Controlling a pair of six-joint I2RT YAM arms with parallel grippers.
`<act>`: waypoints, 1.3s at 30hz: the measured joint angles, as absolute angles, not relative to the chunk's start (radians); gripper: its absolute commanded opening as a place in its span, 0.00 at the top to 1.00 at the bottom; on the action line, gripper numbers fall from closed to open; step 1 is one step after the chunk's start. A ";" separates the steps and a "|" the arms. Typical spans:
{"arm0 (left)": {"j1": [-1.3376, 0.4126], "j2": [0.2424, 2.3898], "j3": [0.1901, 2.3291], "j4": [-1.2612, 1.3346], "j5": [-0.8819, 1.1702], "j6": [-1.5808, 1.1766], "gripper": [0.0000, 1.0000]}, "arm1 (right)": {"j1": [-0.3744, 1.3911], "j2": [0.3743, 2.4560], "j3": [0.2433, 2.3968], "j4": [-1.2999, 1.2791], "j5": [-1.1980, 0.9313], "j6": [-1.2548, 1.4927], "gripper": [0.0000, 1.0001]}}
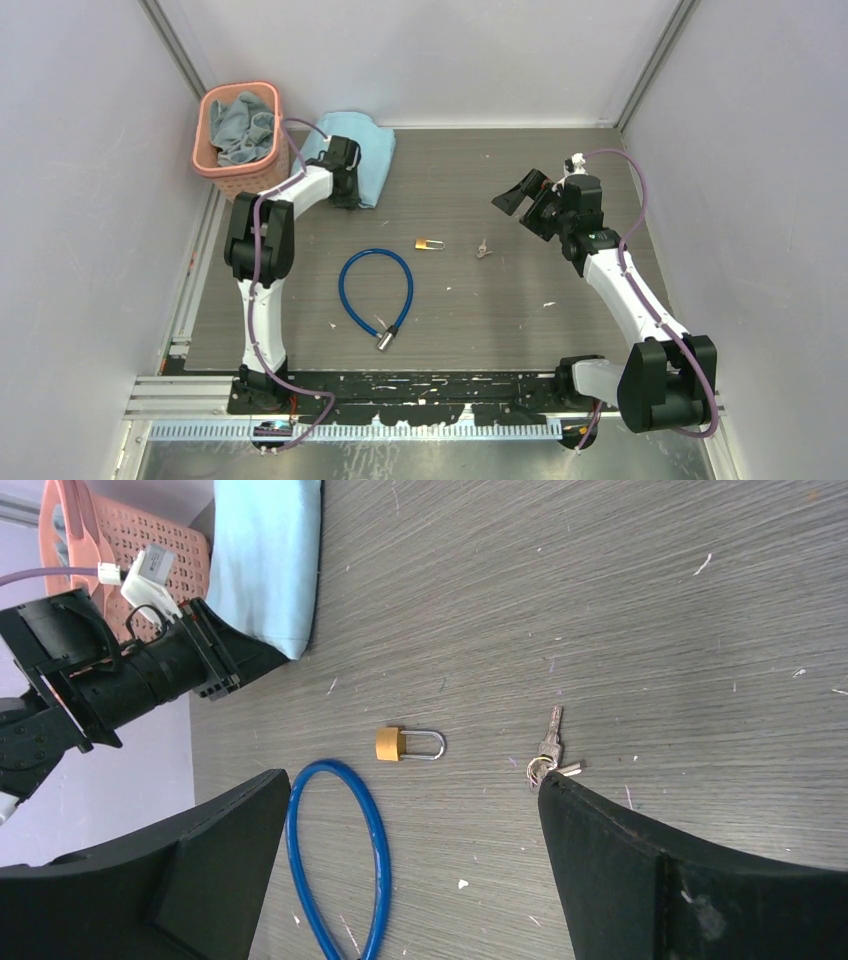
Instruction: Unlock with the key
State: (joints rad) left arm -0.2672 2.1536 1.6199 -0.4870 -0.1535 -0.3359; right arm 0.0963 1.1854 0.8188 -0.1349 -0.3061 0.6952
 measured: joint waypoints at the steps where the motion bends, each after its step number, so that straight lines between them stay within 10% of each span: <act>1: -0.268 2.153 1.619 -0.487 -0.154 -0.336 0.86 | 0.096 1.185 0.819 -0.135 -0.307 0.696 0.00; 16: -0.321 1.915 1.293 -0.440 -0.168 -0.369 0.83 | 0.096 1.192 0.819 -0.127 -0.316 0.700 0.00; 21: -0.350 1.777 1.178 -0.434 -0.169 -0.390 0.43 | 0.097 1.193 0.818 -0.127 -0.323 0.706 0.00; 24: -0.360 1.704 1.141 -0.427 -0.175 -0.396 0.36 | 0.099 1.194 0.818 -0.126 -0.328 0.707 0.00; 39: -0.359 1.745 1.168 -0.432 -0.135 -0.410 0.52 | 0.104 1.196 0.818 -0.120 -0.336 0.710 0.00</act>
State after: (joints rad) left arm -0.3588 1.7447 1.1683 -0.4316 -0.1349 -0.4103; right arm 0.1040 1.1957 0.8185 -0.1200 -0.3359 0.7101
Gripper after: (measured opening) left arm 0.481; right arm 0.996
